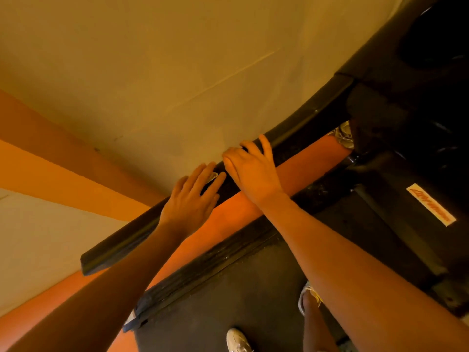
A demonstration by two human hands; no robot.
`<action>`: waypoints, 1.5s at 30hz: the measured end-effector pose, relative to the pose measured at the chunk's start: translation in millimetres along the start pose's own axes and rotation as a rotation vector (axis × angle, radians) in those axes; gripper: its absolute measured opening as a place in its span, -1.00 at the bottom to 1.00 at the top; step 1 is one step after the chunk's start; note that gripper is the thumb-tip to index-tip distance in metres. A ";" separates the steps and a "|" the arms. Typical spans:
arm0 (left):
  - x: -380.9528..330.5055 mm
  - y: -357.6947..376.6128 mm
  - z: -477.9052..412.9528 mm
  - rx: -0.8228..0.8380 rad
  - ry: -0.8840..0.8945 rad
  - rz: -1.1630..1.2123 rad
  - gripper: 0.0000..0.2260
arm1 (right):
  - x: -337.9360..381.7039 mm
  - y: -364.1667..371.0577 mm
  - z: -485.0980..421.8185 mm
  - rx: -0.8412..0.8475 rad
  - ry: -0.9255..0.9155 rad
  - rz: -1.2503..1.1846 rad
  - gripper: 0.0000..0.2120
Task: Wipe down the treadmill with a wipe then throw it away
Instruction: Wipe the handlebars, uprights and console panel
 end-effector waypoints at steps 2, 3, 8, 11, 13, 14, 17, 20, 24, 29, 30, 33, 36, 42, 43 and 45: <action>0.0 12.2 -0.5 0.039 0.077 -0.097 -0.18 | -12.0 2.5 -2.2 -0.011 -0.056 0.006 -0.73; 1.0 13.3 0.0 0.047 0.073 -0.115 -0.09 | -17.3 1.9 -4.5 -0.024 -0.081 -0.005 -0.71; 0.2 13.3 3.2 0.040 0.081 -0.132 -0.03 | -22.6 0.0 -0.2 -0.080 -0.066 -0.034 -0.69; -0.5 14.0 2.4 0.051 0.073 -0.114 -0.02 | -18.4 2.5 -0.2 -0.083 -0.151 -0.001 -0.69; -0.7 14.3 1.4 0.055 0.072 -0.101 -0.04 | -31.2 -0.4 -8.7 -0.078 -0.321 0.039 -0.68; -1.1 13.8 0.7 0.056 0.073 -0.101 -0.05 | -42.0 -3.5 -14.6 -0.073 -0.365 0.067 -0.67; -2.9 12.2 1.2 0.049 0.073 -0.092 -0.05 | -60.6 -14.1 -18.4 -0.033 -0.232 0.142 -0.64; -4.7 9.4 1.3 0.024 0.089 -0.065 -0.06 | -44.3 -9.3 -8.2 0.061 -0.182 0.124 -0.59; -5.3 7.8 1.6 0.012 0.078 -0.050 -0.10 | -55.5 -17.8 -20.9 0.162 -0.288 0.166 -0.54; -5.6 8.7 3.0 0.010 0.113 -0.049 -0.37 | -64.2 -22.5 -18.5 0.162 -0.240 0.203 -0.54; -5.5 8.7 2.3 0.015 0.112 -0.046 -0.42 | -60.6 -21.3 -15.3 0.155 -0.221 0.183 -0.53; -4.0 9.1 1.5 0.010 0.106 -0.050 -0.45 | -55.8 -18.9 -9.8 0.147 -0.210 0.156 -0.52; -2.9 10.2 0.4 0.013 0.096 -0.044 -0.44 | -71.4 -24.2 -13.4 0.148 -0.260 0.208 -0.52; -4.6 8.0 -0.1 -0.015 0.089 -0.033 -0.42 | -71.7 -27.5 -7.7 0.091 -0.085 0.207 -0.55; -4.7 7.6 -0.3 -0.004 0.083 -0.037 -0.35 | -61.9 -22.0 -6.0 0.103 -0.078 0.183 -0.55; -4.2 7.5 0.0 0.023 0.072 -0.052 -0.29 | -53.3 -16.4 -5.7 0.121 -0.119 0.156 -0.54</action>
Point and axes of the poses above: each hand's wrist, its own z-axis away from the middle knuckle, its own y-axis out of the palm, x = y × z, the point moved 4 cm from there along -z, towards the middle knuckle, and after that the axes turned 2 degrees about y, right-handed, at the moved point
